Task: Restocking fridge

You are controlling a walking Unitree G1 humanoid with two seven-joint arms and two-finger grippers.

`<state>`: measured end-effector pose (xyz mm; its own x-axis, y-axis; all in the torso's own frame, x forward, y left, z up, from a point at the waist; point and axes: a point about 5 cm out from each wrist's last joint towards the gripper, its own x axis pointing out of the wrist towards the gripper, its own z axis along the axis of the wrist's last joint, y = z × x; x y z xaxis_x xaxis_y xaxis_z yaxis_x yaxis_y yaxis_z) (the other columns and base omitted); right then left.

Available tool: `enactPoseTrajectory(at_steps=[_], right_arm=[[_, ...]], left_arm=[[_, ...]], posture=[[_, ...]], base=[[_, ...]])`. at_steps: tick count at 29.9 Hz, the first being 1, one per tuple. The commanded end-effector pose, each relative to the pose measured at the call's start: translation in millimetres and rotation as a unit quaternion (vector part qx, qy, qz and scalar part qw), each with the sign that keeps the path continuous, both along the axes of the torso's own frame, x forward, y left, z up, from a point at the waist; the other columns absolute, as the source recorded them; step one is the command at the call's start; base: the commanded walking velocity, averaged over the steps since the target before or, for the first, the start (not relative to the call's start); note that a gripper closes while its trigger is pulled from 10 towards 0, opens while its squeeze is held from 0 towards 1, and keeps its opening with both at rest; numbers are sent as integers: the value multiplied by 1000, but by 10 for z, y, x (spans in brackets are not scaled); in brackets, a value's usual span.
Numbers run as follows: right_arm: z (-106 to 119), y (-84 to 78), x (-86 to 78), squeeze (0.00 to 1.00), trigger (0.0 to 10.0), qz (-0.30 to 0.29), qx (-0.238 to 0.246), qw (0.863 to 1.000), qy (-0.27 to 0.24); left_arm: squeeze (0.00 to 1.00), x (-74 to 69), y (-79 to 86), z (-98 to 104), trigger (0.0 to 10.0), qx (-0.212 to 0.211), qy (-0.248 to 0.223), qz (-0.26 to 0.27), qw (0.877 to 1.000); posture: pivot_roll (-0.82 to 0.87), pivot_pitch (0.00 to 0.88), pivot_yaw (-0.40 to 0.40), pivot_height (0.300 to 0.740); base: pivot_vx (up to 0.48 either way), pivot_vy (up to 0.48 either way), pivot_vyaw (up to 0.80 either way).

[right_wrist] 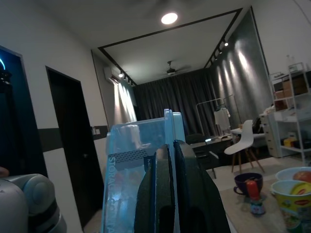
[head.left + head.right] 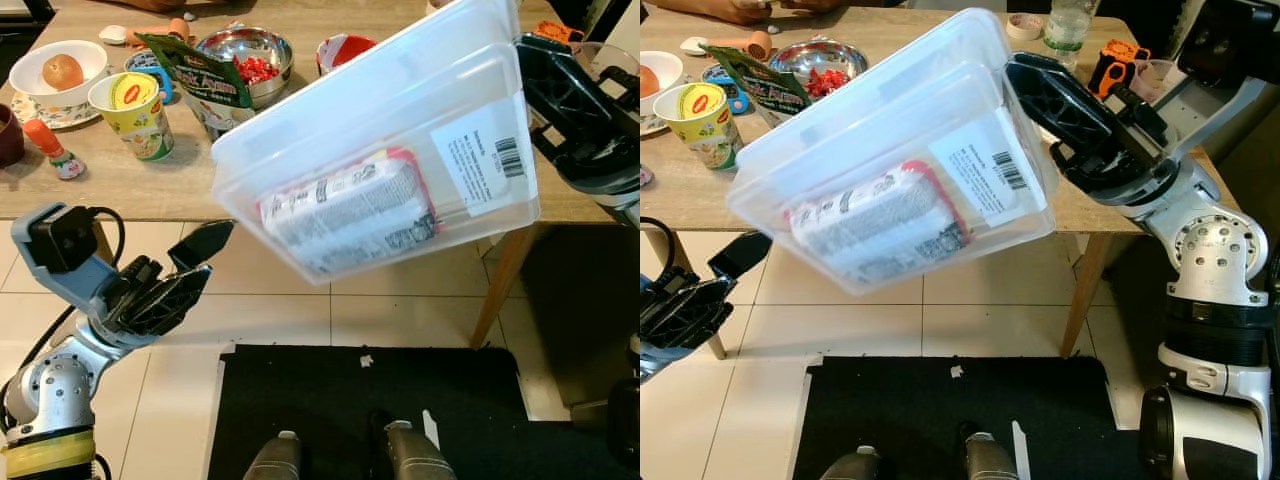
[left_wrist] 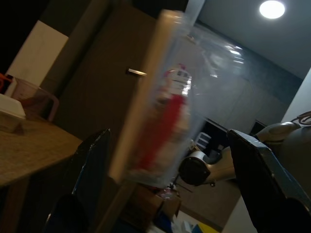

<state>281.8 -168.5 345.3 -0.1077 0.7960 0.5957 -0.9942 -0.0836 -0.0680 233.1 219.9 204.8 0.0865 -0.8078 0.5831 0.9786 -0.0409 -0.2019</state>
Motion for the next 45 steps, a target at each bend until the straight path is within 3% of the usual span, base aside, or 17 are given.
enactPoseTrajectory(at_steps=[1,2,4,5,18,19,31,45], right_arm=[[42,38,-66,0,10000,23,1,1000,-12],[44,42,-66,0,10000,24,0,1000,-12],[45,44,-67,0,10000,25,-1,1000,-12],[48,49,-68,0,10000,26,-2,1000,-11],[55,98,-78,0,10000,31,-9,999,-6],[54,103,-79,0,10000,32,-10,999,-5],[47,113,-72,0,10000,33,-13,999,-1],[5,153,-48,0,10000,29,-17,999,7]], left_arm=[[0,-29,-23,1,10000,11,0,-16,1000],[188,-24,-29,-4,10000,11,3,-19,1000],[188,-20,-32,-7,10000,12,5,-21,1000],[1000,-17,-34,-3,10000,11,5,-24,1000],[1000,22,-69,27,10000,14,-11,-14,1000],[0,36,-79,21,10000,20,-12,-9,1000],[0,51,-129,14,10000,23,-12,-19,999],[0,41,-296,-4,10000,19,-15,-55,998]], posture=[[9,192,-50,740],[9,191,-50,740],[9,191,-50,740],[7,191,-51,740],[3,191,-53,740],[2,191,-55,740],[-1,193,-53,740],[1,188,-53,740]], base=[[0,0,0],[0,0,0],[0,0,0],[0,0,0],[0,0,0],[0,0,0],[0,0,0],[0,0,0]])
